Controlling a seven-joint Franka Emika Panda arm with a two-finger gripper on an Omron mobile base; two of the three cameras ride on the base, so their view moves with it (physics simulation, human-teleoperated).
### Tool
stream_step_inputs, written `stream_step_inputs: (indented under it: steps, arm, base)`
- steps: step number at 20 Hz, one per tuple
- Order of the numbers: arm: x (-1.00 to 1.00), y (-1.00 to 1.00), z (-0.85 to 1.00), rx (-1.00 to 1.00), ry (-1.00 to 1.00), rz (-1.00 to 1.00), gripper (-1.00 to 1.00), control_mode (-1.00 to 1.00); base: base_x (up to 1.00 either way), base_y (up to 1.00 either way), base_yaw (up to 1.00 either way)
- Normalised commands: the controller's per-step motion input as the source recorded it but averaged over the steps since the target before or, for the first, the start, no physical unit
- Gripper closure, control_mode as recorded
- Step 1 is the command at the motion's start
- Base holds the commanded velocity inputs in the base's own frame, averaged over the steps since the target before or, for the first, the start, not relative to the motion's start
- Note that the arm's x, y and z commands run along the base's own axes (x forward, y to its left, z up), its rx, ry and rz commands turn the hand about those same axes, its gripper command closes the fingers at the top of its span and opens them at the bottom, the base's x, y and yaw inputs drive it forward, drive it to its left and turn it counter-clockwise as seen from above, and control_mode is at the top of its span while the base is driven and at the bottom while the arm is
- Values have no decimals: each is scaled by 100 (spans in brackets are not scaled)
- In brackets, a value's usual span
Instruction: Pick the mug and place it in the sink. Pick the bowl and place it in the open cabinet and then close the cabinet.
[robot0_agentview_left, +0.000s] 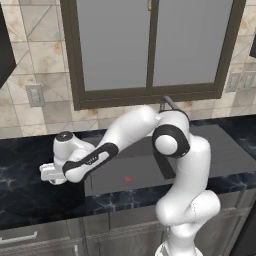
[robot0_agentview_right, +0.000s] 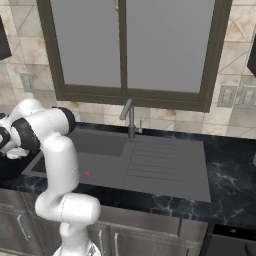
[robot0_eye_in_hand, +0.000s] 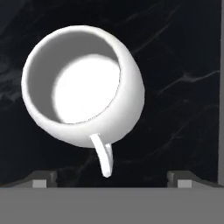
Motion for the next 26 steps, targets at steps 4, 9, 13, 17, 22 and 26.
stream_step_inputs:
  steps: [4,9,13,17,22,26]
  arm:
    - [20,23,-1,0,0,0,-100,-100]
    - [16,12,-4,0,1,0,-100,-100]
    - [3,0,-13,0,0,0,-100,-100]
    - [0,0,-23,0,0,0,-100,-100]
    - [0,0,-27,0,0,0,-100,-100]
    - [1,0,-9,0,0,0,-100,-100]
  base:
    - [0,0,0]
    - [0,0,0]
    - [0,0,0]
    - [0,0,0]
    - [0,0,0]
    - [0,0,0]
